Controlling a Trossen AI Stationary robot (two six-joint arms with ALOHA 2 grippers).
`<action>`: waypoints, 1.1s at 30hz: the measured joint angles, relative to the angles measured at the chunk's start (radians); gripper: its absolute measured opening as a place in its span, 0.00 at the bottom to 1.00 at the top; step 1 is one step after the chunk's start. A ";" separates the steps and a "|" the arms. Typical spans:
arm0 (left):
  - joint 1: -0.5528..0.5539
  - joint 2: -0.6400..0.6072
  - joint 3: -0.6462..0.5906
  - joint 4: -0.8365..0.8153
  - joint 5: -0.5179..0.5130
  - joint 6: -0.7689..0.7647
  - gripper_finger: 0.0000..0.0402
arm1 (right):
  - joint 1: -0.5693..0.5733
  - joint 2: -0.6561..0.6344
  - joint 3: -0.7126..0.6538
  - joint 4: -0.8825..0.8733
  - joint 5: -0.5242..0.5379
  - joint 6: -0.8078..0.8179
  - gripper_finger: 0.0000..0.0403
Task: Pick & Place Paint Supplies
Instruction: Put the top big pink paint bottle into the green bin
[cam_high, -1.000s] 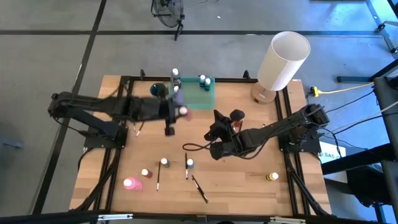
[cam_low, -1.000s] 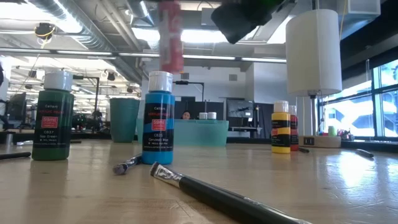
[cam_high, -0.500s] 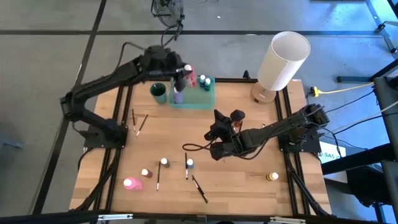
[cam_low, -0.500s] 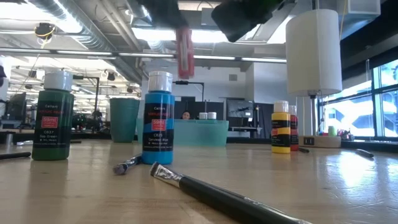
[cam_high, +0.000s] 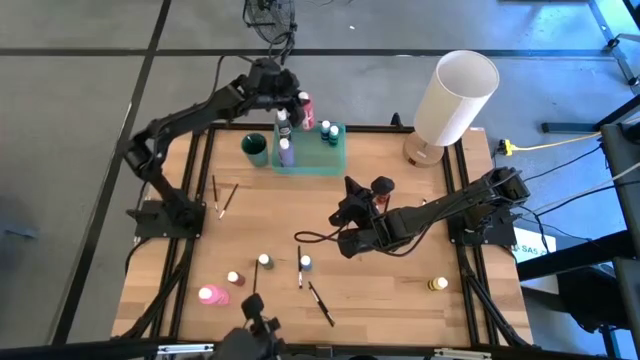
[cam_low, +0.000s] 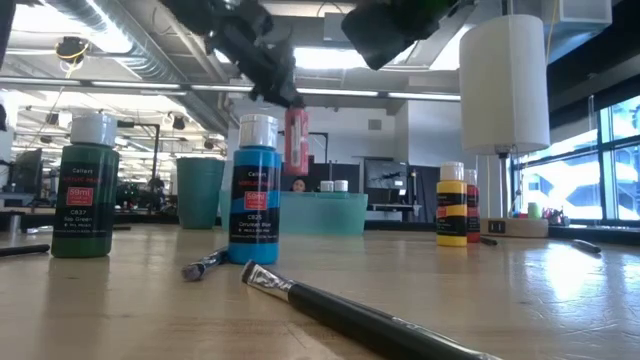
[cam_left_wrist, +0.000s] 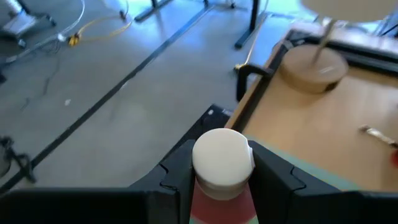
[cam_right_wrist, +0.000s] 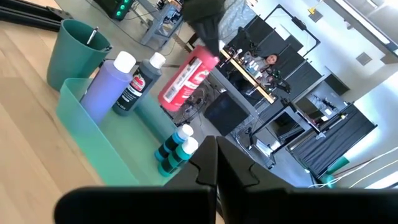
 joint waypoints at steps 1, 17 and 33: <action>0.008 0.009 0.000 -0.004 0.000 0.000 0.28 | 0.000 0.000 0.000 -0.012 0.000 0.010 0.00; 0.042 0.066 -0.074 0.050 0.047 0.019 0.28 | 0.008 0.000 0.000 -0.114 0.000 0.110 0.00; 0.032 0.059 -0.261 0.305 0.074 0.045 0.28 | 0.007 0.000 0.000 -0.116 0.001 0.111 0.00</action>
